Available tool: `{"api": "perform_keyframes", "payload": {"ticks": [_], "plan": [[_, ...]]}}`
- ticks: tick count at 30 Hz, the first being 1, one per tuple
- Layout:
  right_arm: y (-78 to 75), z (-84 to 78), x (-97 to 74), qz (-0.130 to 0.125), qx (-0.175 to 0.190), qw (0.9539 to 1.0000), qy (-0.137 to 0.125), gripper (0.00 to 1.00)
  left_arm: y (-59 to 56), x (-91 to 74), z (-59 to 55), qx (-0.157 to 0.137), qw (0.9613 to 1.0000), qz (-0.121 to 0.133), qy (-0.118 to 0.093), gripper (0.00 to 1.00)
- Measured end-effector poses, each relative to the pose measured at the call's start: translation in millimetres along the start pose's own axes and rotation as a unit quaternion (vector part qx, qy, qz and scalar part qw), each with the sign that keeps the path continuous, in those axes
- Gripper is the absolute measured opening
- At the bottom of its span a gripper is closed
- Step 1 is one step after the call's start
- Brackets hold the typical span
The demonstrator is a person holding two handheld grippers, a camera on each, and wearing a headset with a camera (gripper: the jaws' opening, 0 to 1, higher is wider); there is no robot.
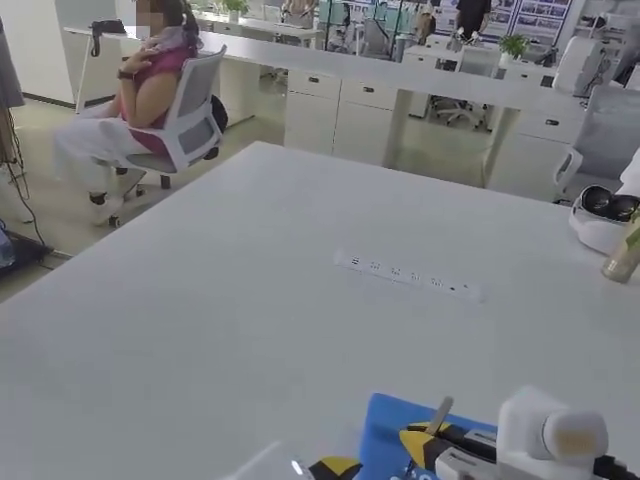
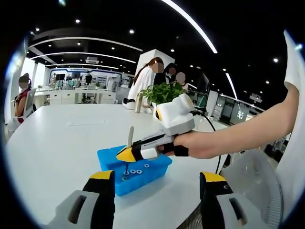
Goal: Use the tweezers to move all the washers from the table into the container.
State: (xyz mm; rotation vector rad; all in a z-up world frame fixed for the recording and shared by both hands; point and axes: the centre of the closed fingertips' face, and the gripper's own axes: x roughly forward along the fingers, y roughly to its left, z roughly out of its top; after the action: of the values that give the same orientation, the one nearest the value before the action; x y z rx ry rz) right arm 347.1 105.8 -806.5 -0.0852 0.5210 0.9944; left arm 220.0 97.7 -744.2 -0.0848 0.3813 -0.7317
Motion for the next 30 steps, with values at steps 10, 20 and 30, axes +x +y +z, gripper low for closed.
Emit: {"api": "perform_keyframes", "payload": {"ticks": [10,20,30], "plan": [[8.1,30.9,-31.0,0.010,-0.004,0.9984,-0.055,0.04,-0.1,-0.6,0.9,-0.002,1.0000,0.000,-0.003,0.73],[39.7,42.2,-70.4,0.028,-0.018,0.9971,-0.069,0.04,-1.7,-2.6,6.3,-0.002,0.9999,-0.002,-0.014,0.74],[66.4,23.6,-91.2,0.059,-0.038,0.9965,-0.045,0.04,-11.7,-4.9,8.1,0.014,0.9995,-0.024,-0.012,0.69]]}}
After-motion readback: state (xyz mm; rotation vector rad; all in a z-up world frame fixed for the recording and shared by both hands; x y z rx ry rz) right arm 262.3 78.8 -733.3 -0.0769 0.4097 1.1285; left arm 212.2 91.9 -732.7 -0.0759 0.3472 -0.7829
